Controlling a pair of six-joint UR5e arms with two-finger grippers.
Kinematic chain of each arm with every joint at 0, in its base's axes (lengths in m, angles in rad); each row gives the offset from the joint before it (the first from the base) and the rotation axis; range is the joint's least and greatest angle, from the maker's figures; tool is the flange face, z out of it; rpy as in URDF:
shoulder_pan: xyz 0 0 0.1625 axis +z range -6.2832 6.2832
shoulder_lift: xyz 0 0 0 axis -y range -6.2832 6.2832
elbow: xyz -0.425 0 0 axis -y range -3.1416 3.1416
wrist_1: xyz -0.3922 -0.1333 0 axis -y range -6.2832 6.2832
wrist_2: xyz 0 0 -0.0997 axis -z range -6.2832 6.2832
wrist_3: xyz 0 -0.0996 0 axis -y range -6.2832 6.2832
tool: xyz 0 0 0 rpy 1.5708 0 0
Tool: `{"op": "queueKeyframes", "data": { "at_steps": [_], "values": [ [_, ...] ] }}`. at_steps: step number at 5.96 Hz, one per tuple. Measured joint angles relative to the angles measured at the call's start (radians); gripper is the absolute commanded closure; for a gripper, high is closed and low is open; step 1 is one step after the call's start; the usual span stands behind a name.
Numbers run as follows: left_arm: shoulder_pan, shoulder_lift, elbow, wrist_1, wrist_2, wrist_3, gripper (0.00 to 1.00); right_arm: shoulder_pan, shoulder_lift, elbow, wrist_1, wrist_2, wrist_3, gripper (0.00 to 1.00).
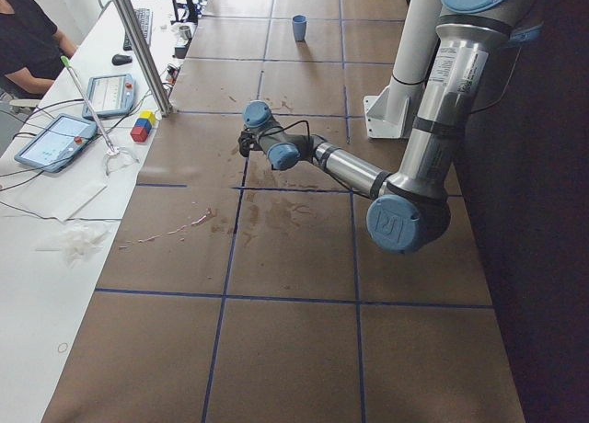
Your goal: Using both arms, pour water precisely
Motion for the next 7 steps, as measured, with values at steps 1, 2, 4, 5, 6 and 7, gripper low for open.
{"op": "queueKeyframes", "data": {
  "at_steps": [1, 2, 4, 5, 6, 7],
  "values": [
    [0.057, -0.072, 0.009, 0.025, 0.029, -0.068, 1.00, 0.000, 0.000, 0.000, 0.000, 0.000, 0.000, 0.00],
    [0.103, -0.152, 0.013, 0.095, 0.077, -0.109, 1.00, 0.000, 0.000, 0.001, 0.001, 0.000, 0.000, 0.00],
    [0.188, -0.317, 0.086, 0.191, 0.179, -0.187, 1.00, 0.000, 0.001, 0.001, 0.002, 0.001, 0.000, 0.00],
    [0.212, -0.393, 0.161, 0.195, 0.217, -0.221, 1.00, 0.000, 0.001, 0.001, 0.002, 0.002, -0.001, 0.00],
    [0.229, -0.441, 0.216, 0.192, 0.253, -0.237, 1.00, 0.000, 0.002, 0.002, 0.002, 0.002, -0.002, 0.00],
    [0.243, -0.462, 0.248, 0.178, 0.285, -0.244, 1.00, 0.000, 0.002, 0.003, 0.002, 0.003, -0.002, 0.00]
  ]
}}
